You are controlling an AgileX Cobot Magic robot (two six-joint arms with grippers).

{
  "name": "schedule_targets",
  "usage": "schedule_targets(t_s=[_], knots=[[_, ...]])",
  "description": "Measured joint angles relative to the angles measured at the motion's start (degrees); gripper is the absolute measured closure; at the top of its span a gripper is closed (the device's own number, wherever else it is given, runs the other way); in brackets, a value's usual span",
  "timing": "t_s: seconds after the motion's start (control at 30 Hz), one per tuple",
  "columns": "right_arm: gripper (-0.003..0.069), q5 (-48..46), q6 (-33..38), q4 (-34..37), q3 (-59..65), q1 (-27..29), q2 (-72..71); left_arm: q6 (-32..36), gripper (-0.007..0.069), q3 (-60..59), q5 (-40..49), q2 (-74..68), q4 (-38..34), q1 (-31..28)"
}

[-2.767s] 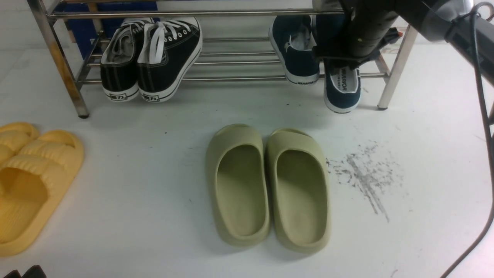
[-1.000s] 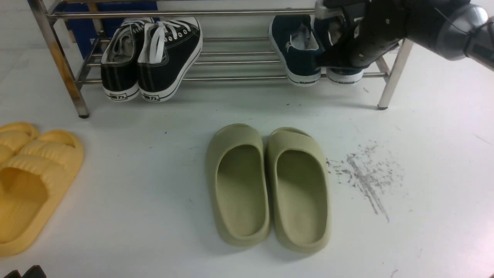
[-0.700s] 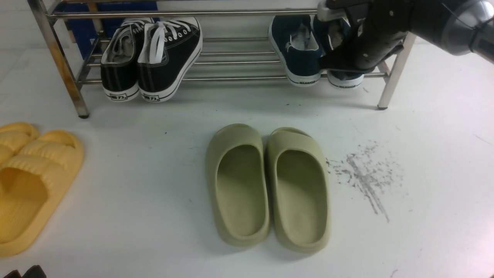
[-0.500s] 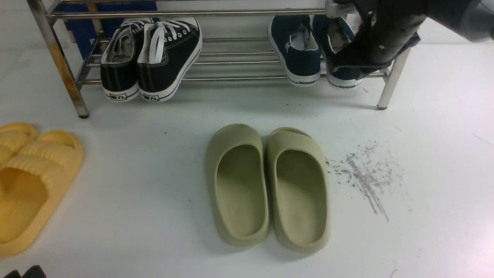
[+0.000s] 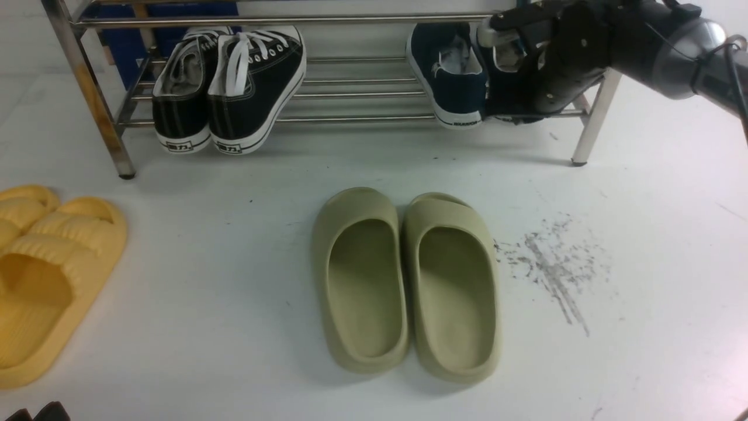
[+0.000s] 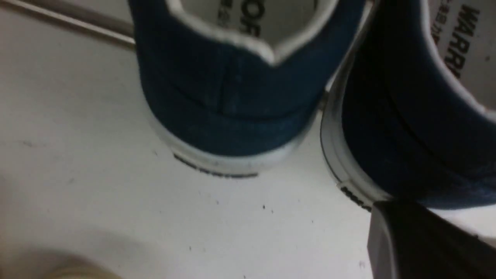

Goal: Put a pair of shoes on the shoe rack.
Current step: Use the right arm to put a shoe into the shoe rack

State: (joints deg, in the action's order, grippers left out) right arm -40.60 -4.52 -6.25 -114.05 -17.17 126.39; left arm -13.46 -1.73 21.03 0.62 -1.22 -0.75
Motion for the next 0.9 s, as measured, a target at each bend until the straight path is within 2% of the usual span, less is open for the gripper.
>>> schedule_targets(t_s=[0.27, 0.5, 0.63, 0.9], knots=[[0.0654, 0.6, -0.5, 2.6, 0.0, -0.1, 0.0, 0.0, 0.0386, 0.0, 0.0, 0.0, 0.0, 0.0], [0.0654, -1.3, 0.4, 4.9, 0.0, -2.7, -0.7, 0.0, 0.0386, 0.0, 0.0, 0.0, 0.0, 0.0], [0.0654, 2.1, 1.9, 5.1, 0.0, -5.1, -0.6, 0.0, 0.0386, 0.0, 0.0, 0.0, 0.0, 0.0], [0.0654, 9.3, 1.2, 5.8, 0.0, -5.2, 1.9, 0.0, 0.0386, 0.0, 0.0, 0.0, 0.0, 0.0]])
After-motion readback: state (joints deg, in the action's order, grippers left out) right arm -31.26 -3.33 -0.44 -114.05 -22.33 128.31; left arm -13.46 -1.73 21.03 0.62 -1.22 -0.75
